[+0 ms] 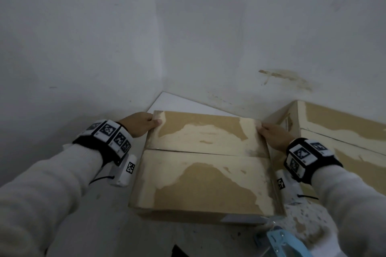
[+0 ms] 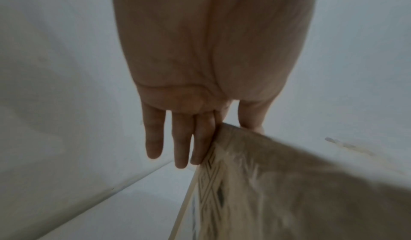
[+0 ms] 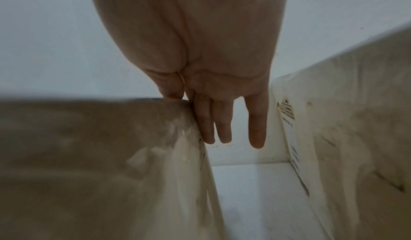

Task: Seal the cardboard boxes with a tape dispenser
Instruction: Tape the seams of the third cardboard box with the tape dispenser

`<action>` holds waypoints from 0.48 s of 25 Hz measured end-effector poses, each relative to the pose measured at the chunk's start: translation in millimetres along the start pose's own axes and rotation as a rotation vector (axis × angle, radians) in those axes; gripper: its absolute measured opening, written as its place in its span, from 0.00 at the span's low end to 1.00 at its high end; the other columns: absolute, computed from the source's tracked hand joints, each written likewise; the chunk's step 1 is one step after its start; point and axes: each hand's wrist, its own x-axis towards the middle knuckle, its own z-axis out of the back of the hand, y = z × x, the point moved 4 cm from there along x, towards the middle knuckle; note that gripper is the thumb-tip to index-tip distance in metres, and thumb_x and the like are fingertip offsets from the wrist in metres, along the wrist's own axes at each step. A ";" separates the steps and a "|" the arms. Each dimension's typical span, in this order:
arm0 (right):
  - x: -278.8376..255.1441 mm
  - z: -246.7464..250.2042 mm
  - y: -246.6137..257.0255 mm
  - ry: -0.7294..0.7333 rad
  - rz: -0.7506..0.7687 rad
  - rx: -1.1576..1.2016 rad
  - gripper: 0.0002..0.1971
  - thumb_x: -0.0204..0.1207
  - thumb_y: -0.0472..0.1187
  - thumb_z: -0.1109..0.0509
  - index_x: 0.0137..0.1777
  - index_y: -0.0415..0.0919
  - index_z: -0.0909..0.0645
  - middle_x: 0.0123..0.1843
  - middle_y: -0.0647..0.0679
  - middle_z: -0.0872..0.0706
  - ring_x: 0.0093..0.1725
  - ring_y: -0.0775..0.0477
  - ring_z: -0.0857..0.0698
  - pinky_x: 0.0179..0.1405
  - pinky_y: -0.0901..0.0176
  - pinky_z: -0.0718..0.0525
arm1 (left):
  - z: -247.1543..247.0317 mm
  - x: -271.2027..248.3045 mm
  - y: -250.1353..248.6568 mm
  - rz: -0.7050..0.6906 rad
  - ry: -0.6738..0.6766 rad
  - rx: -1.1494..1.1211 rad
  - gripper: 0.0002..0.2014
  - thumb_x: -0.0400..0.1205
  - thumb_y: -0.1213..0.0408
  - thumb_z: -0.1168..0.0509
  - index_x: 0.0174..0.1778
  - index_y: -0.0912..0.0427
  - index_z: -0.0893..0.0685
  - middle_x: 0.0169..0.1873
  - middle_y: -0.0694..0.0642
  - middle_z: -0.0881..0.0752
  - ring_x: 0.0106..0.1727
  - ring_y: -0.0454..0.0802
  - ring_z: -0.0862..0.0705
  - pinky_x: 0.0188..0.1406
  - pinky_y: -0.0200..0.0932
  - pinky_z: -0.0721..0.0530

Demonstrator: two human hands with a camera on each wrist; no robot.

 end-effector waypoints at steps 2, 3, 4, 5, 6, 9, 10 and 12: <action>-3.0 2.2 2.6 -0.015 0.015 -0.031 0.24 0.86 0.44 0.49 0.57 0.22 0.21 0.59 0.27 0.17 0.58 0.31 0.19 0.52 0.49 0.27 | 3.2 -5.4 -3.3 0.018 -0.033 0.072 0.22 0.85 0.49 0.48 0.33 0.61 0.26 0.40 0.60 0.20 0.47 0.56 0.21 0.44 0.44 0.30; -6.1 2.8 3.6 -0.023 0.023 -0.038 0.25 0.86 0.45 0.49 0.57 0.22 0.21 0.58 0.27 0.16 0.57 0.31 0.19 0.53 0.47 0.25 | 2.8 -6.9 -2.5 0.017 -0.036 0.071 0.21 0.85 0.48 0.48 0.37 0.61 0.24 0.42 0.60 0.20 0.49 0.56 0.20 0.46 0.44 0.28; -11.3 2.4 3.0 -0.027 0.032 -0.040 0.25 0.86 0.46 0.49 0.57 0.22 0.20 0.58 0.27 0.16 0.57 0.31 0.18 0.54 0.47 0.25 | -0.2 -10.0 -0.4 0.011 -0.024 0.047 0.21 0.85 0.48 0.48 0.46 0.62 0.21 0.48 0.60 0.18 0.55 0.57 0.19 0.53 0.45 0.26; -17.2 1.5 2.7 -0.021 0.045 -0.043 0.25 0.86 0.47 0.49 0.57 0.24 0.20 0.57 0.29 0.16 0.57 0.32 0.19 0.54 0.47 0.25 | -3.4 -13.2 1.9 -0.002 -0.010 0.000 0.21 0.85 0.48 0.48 0.58 0.61 0.20 0.57 0.60 0.18 0.62 0.57 0.20 0.60 0.47 0.26; -25.8 0.0 2.2 -0.002 0.059 -0.037 0.24 0.85 0.48 0.49 0.56 0.26 0.20 0.56 0.31 0.16 0.56 0.34 0.19 0.53 0.49 0.26 | -6.6 -20.7 1.4 -0.030 0.003 -0.051 0.22 0.85 0.48 0.48 0.68 0.58 0.24 0.65 0.58 0.20 0.67 0.56 0.23 0.67 0.47 0.27; -61.0 -6.7 -0.5 0.058 0.088 0.059 0.17 0.84 0.49 0.47 0.45 0.41 0.21 0.45 0.45 0.18 0.51 0.39 0.20 0.50 0.53 0.27 | -20.9 -47.3 2.4 -0.089 0.029 -0.236 0.24 0.84 0.47 0.46 0.77 0.48 0.33 0.70 0.48 0.24 0.72 0.50 0.26 0.71 0.46 0.31; -73.3 -9.8 -3.0 0.067 0.096 0.109 0.15 0.84 0.50 0.45 0.46 0.43 0.21 0.46 0.47 0.17 0.52 0.40 0.20 0.53 0.52 0.25 | -26.4 -58.0 3.8 -0.091 0.034 -0.288 0.25 0.84 0.46 0.45 0.77 0.46 0.34 0.69 0.46 0.24 0.70 0.48 0.26 0.70 0.46 0.29; -101.6 -17.0 -6.7 0.087 0.086 0.222 0.15 0.83 0.50 0.44 0.60 0.42 0.22 0.55 0.47 0.17 0.57 0.42 0.20 0.63 0.49 0.24 | -39.2 -79.7 8.6 -0.100 0.034 -0.389 0.31 0.78 0.37 0.41 0.76 0.43 0.33 0.67 0.43 0.23 0.67 0.46 0.23 0.68 0.46 0.26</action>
